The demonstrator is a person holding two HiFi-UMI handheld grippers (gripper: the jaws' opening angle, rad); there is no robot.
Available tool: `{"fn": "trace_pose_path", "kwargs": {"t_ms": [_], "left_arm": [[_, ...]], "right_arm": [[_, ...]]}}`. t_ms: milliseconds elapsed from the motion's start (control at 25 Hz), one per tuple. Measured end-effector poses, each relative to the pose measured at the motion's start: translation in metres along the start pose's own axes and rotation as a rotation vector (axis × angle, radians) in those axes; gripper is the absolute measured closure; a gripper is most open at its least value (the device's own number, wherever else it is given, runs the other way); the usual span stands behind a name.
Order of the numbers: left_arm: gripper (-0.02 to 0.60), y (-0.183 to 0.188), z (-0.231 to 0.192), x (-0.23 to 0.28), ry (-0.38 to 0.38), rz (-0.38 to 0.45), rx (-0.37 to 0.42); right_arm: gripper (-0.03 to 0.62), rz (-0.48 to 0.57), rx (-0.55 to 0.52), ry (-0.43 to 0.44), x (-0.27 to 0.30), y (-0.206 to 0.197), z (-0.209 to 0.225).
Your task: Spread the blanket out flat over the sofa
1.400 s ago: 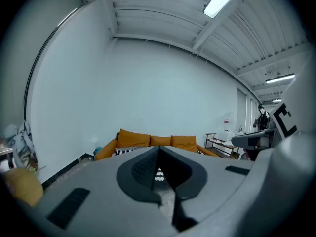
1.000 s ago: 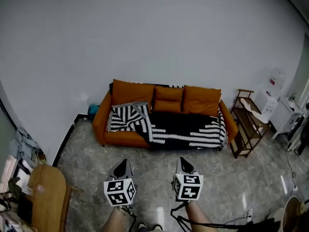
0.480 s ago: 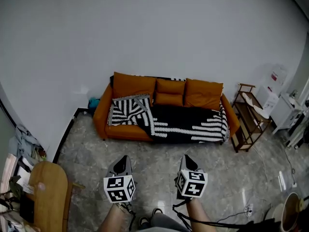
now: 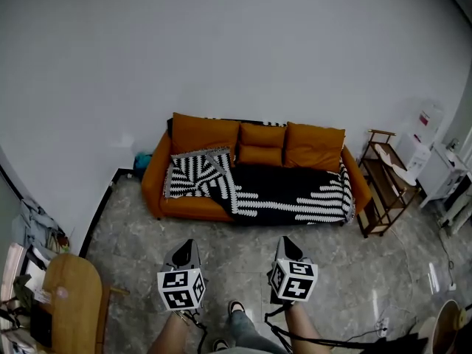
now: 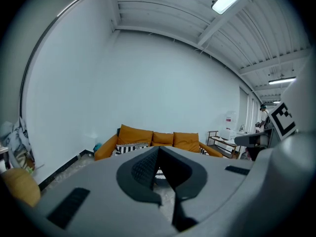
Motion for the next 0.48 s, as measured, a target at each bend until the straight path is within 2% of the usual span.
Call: {"fn": "trace_pose_path", "kwargs": {"t_ms": [320,480], "left_arm": [[0.577,0.034,-0.006,0.068,0.016,0.001,0.064],[0.577,0.05,-0.008,0.102,0.032,0.005,0.066]], "right_arm": [[0.589,0.015,0.027,0.032,0.071,0.031,0.011],[0.589,0.011,0.02,0.05,0.104,0.048,0.02]]}}
Point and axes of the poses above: the fingertips, and each gripper's own axes: x forward along the fingers, z to its right, y out of its top, the point moved 8 cm from there along -x, backward along the fingers, and after that the axes turned 6 degrees about -y, right-handed, at the moved point
